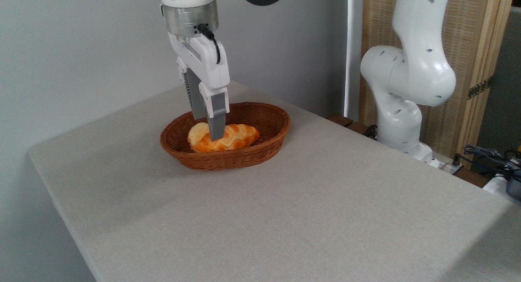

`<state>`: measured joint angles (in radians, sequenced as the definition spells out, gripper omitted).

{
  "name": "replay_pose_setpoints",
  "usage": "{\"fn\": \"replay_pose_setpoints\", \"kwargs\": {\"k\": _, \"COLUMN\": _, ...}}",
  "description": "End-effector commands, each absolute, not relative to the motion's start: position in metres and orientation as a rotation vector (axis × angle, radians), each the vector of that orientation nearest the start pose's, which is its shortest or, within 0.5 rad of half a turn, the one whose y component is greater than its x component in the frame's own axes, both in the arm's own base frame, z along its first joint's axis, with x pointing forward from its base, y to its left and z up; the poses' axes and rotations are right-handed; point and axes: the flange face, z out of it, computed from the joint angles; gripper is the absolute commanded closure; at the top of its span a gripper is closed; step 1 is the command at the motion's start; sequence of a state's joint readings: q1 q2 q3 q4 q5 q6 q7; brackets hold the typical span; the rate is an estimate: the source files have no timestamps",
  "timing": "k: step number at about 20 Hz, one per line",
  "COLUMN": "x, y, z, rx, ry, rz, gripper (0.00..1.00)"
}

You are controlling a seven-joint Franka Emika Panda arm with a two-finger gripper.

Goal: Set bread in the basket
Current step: 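Open the gripper and raise it away from the loaf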

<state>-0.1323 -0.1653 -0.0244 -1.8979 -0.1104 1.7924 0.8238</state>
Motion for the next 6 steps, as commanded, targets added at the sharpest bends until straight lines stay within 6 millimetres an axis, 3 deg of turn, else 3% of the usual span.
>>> {"fn": "replay_pose_setpoints", "kwargs": {"k": 1, "x": 0.5157, "y": -0.0638, "z": 0.5875, "rx": -2.882, "ry": 1.386, "rz": -0.16, "gripper": 0.0}}
{"fn": "replay_pose_setpoints", "kwargs": {"k": 6, "x": 0.5162, "y": -0.0561, "z": 0.5888, "rx": -2.865, "ry": 1.299, "rz": -0.131, "gripper": 0.0}}
